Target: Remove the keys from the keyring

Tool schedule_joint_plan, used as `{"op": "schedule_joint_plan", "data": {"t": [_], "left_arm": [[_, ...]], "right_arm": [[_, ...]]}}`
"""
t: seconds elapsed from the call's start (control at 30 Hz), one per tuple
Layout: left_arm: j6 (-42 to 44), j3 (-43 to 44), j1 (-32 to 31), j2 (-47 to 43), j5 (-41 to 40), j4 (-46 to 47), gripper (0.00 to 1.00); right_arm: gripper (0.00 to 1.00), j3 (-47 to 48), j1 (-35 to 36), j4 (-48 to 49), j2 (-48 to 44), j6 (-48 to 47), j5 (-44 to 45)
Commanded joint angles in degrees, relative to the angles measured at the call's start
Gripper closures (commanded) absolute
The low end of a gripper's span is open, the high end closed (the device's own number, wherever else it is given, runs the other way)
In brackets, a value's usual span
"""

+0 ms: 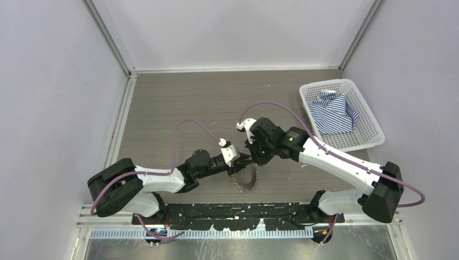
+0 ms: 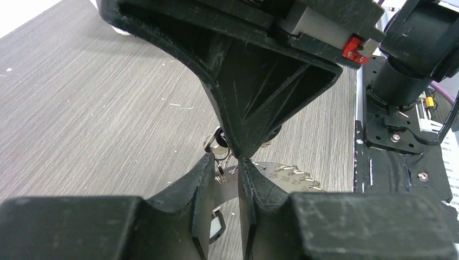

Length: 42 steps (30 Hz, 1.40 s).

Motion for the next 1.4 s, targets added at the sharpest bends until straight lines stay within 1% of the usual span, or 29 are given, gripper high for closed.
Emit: {"op": "schedule_joint_plan", "data": {"t": [0.0, 0.2, 0.5, 0.63, 0.77, 0.83, 0.9, 0.93, 1.07, 1.17, 1.23, 1.37], "left_arm": [[0.47, 1.11, 0.14, -0.86, -1.01, -2.29, 0.76], [0.47, 0.17, 0.08, -2.14, -1.98, -2.73, 0.73], [0.47, 0.37, 0.10, -0.43, -2.49, -0.22, 0.75], [0.47, 0.96, 0.08, 0.32, -2.70, 0.00, 0.78], [0.38, 0.87, 0.12, 0.62, -3.14, 1.16, 0.82], [0.46, 0.85, 0.08, 0.71, -3.43, 1.15, 0.88], [0.47, 0.64, 0.08, 0.63, -3.09, 1.23, 0.98], [0.47, 0.60, 0.08, 0.55, -3.16, 0.95, 0.99], [4.57, -0.19, -0.91, -0.26, -2.07, -0.54, 1.00], [9.45, -1.61, -3.32, -0.35, -4.12, -0.44, 1.00], [13.65, -2.65, -5.50, 0.09, -6.35, -0.13, 1.00], [16.35, -3.85, -7.91, 1.59, -10.45, 3.23, 1.00]], "right_arm": [[0.99, 2.33, 0.76, 2.60, -2.70, -0.54, 1.59], [0.99, 2.36, 1.03, 2.75, -2.67, -0.46, 2.37], [0.99, 2.71, 1.87, 2.48, -2.73, -0.37, 2.73], [0.99, 2.54, 2.45, 2.51, -2.72, -0.28, 2.65], [0.99, 2.19, 3.02, 2.34, -2.77, -0.16, 2.43], [0.99, 1.93, 3.21, 2.24, -2.86, -0.06, 2.51], [0.99, 1.77, 3.24, 2.16, -2.98, 0.06, 2.75], [0.99, 1.63, 3.22, 2.04, -3.03, 0.16, 2.85], [0.99, 0.53, 3.18, 2.24, -3.16, 1.40, 3.74], [0.99, -0.82, 3.01, 2.35, -3.59, 2.40, 5.15], [0.94, -2.15, 2.99, 3.22, -4.30, 3.16, 5.44], [0.89, -6.01, 2.56, 6.60, -7.00, 5.09, 4.37]]}}
